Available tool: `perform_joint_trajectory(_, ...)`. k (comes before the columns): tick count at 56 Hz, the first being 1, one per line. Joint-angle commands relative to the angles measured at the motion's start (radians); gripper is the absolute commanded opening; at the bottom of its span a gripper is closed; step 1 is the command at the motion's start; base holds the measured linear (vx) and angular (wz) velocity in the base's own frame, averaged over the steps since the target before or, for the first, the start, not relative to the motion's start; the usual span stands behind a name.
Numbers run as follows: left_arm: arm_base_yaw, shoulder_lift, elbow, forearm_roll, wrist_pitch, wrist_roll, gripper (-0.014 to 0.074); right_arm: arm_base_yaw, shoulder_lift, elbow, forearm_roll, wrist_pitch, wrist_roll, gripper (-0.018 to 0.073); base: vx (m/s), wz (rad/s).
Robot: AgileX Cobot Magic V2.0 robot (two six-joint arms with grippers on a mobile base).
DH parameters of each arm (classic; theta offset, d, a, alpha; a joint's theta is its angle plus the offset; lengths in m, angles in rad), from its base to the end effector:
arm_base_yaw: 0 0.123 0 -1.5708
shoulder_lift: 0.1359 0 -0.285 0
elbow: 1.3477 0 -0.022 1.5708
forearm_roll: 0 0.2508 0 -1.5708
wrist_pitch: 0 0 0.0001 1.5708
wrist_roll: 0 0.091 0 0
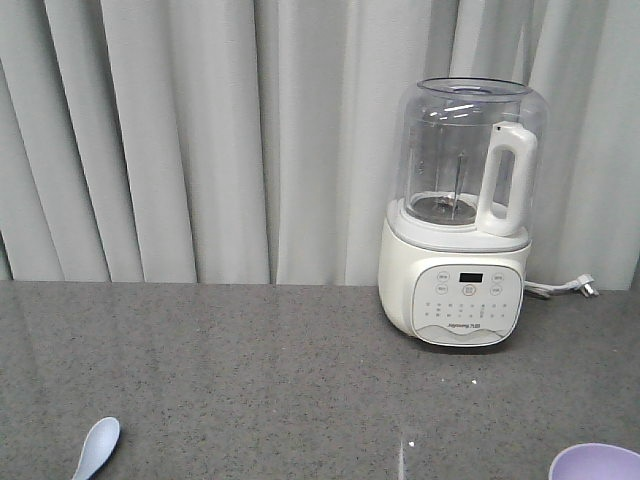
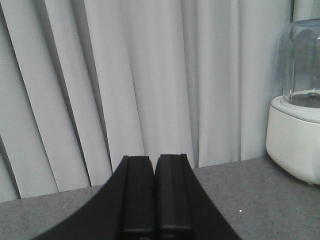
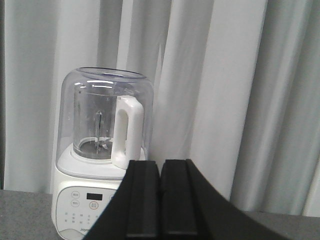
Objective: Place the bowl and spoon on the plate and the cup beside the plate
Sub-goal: 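Grasp the white spoon with the left gripper and lift it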
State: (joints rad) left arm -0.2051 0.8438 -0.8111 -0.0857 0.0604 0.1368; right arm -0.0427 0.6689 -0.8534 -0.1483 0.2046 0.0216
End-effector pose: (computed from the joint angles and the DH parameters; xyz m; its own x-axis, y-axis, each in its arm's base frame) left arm 0.1775 -0.0374 0.3947 0.0051 0.0513 -0.9987 0.2087 0.9766 0.0512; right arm 0.1286 -0.0082 0.4231 0.0597 -0.1259 -0.9902 0.0806 0.9894 -0.1210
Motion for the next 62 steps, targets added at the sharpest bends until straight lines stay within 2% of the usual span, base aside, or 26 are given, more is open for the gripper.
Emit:
perform_joint_trajectory(1,0.001,0.009,-0.037,-0.004,-0.091,0.0,0.0082,-0.002,0.005,-0.031,-0.01,-0.082,-0.011,0.008,0.0,0.0)
perform_joint_trajectory(6,0.001,0.015,-0.037,-0.003,-0.094,0.0,0.0181,-0.002,0.005,-0.031,-0.009,-0.082,-0.011,0.02,0.0,0.0)
perform_joint_trajectory(14,0.001,0.015,-0.037,-0.003,-0.076,0.001,0.0442,-0.002,0.005,-0.031,-0.008,-0.076,-0.01,0.044,0.0,0.0)
perform_joint_trajectory(18,0.001,0.017,-0.037,-0.003,-0.088,0.001,0.0545,-0.002,0.005,-0.031,-0.008,-0.076,-0.01,0.0527,0.0,0.0)
perform_joint_trajectory(20,0.001,0.018,-0.037,-0.014,-0.098,-0.01,0.0585,-0.002,0.005,-0.031,-0.008,-0.076,-0.01,0.0561,0.0,0.0)
perform_joint_trajectory(21,0.001,0.026,-0.037,-0.019,-0.06,-0.044,0.0636,-0.002,0.005,-0.031,-0.005,-0.076,-0.009,0.0599,0.0,0.0)
perform_joint_trajectory(25,0.001,0.041,-0.046,-0.019,0.044,-0.044,0.0625,-0.002,0.005,-0.031,-0.003,-0.077,0.011,0.0592,0.0,0.0)
perform_joint_trajectory(34,0.001,0.185,-0.19,0.016,0.392,-0.046,0.0578,-0.002,0.005,-0.031,-0.003,-0.081,0.043,0.0585,0.0,0.0)
perform_joint_trajectory(41,0.001,0.336,-0.303,0.086,0.583,-0.121,0.0554,-0.002,0.005,-0.031,-0.003,-0.081,0.043,0.0585,0.0,0.0)
perform_joint_trajectory(47,0.001,0.461,-0.34,0.149,0.668,-0.223,0.0554,-0.002,0.005,-0.031,-0.003,-0.08,0.043,0.0585,0.0,0.0)
perform_joint_trajectory(62,0.001,0.688,-0.339,0.121,0.758,-0.228,0.0554,-0.002,0.005,-0.031,-0.004,-0.08,0.042,0.0585,0.0,0.0)
